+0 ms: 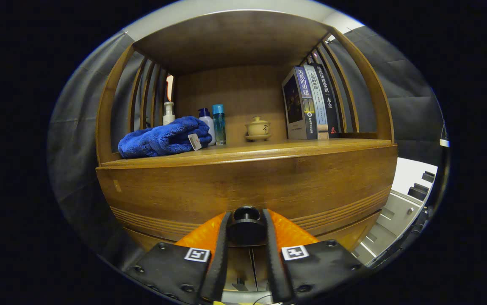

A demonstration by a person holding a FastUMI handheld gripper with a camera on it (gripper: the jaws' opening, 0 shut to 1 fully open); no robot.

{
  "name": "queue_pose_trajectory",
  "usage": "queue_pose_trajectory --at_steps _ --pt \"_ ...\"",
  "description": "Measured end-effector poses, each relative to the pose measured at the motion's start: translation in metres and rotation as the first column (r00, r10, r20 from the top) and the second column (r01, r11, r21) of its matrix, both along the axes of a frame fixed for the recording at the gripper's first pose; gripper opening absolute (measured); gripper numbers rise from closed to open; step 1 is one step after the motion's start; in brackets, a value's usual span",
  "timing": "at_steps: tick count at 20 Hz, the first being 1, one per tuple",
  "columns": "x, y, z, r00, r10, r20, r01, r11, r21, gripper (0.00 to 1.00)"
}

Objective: Pull open the drawer, take out the items inside it, and place them on the countertop above the cabinet.

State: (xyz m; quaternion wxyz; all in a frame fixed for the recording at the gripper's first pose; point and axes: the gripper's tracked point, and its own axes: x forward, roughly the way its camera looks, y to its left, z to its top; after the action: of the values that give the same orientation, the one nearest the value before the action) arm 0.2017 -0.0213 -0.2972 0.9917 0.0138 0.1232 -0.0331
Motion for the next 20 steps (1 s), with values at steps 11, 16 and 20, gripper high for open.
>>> queue_pose_trajectory --at_steps 11,16,20 --pt "-0.070 0.004 0.009 0.999 0.028 -0.028 -0.028 1.000 -0.009 0.42" --pt "-0.114 0.007 0.016 0.999 0.035 -0.024 -0.036 0.999 -0.017 0.42" --pt "-0.141 0.009 0.013 0.997 0.044 -0.062 -0.043 0.999 0.021 0.42"
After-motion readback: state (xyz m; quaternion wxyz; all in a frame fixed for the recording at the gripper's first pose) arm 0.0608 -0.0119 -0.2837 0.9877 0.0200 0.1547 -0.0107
